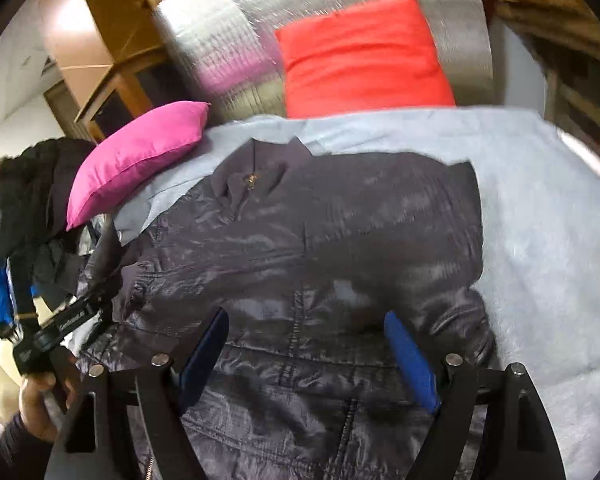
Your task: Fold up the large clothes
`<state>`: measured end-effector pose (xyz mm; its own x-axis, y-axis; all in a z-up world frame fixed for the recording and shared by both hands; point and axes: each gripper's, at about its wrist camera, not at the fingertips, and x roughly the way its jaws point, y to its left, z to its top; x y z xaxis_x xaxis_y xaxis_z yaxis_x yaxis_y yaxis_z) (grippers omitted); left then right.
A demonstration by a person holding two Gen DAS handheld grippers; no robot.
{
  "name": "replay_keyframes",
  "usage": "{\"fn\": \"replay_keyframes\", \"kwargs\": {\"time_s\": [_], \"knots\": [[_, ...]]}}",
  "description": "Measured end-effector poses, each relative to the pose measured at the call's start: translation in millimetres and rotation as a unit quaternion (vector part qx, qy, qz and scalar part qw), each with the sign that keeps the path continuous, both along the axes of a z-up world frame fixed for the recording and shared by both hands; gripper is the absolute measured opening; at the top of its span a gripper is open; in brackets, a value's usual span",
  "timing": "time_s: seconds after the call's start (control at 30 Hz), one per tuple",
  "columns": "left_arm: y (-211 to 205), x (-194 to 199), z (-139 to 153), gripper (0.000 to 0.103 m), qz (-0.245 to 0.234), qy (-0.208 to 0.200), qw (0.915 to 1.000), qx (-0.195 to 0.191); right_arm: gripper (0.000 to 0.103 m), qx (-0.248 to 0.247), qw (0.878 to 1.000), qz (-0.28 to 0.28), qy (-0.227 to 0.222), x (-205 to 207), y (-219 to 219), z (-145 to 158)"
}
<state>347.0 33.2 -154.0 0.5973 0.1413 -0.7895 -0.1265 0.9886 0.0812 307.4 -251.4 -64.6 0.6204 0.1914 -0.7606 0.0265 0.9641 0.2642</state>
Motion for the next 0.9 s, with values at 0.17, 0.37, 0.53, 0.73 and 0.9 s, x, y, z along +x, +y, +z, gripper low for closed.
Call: {"fn": "replay_keyframes", "kwargs": {"time_s": [0.17, 0.37, 0.53, 0.73, 0.9], "knots": [[0, 11, -5, 0.076, -0.010, 0.023, 0.9995, 0.020, 0.083, -0.024, 0.998, -0.002, 0.054, 12, 2, -29], [5, -10, 30, 0.076, -0.002, -0.056, 0.9984, -0.005, 0.083, -0.005, 1.000, 0.010, 0.010, 6, 10, -6], [-8, 12, -11, 0.079, -0.012, 0.017, 0.9987, 0.047, 0.083, -0.003, 0.998, -0.002, 0.060, 16, 5, -40], [11, 0, 10, 0.079, -0.007, 0.002, 1.0000, 0.004, 0.083, 0.004, 1.000, 0.013, 0.005, 6, 18, -1], [46, -36, 46, 0.079, -0.006, -0.032, 0.9963, -0.080, 0.090, -0.013, 0.997, -0.011, 0.078, 19, 18, -45]]}}
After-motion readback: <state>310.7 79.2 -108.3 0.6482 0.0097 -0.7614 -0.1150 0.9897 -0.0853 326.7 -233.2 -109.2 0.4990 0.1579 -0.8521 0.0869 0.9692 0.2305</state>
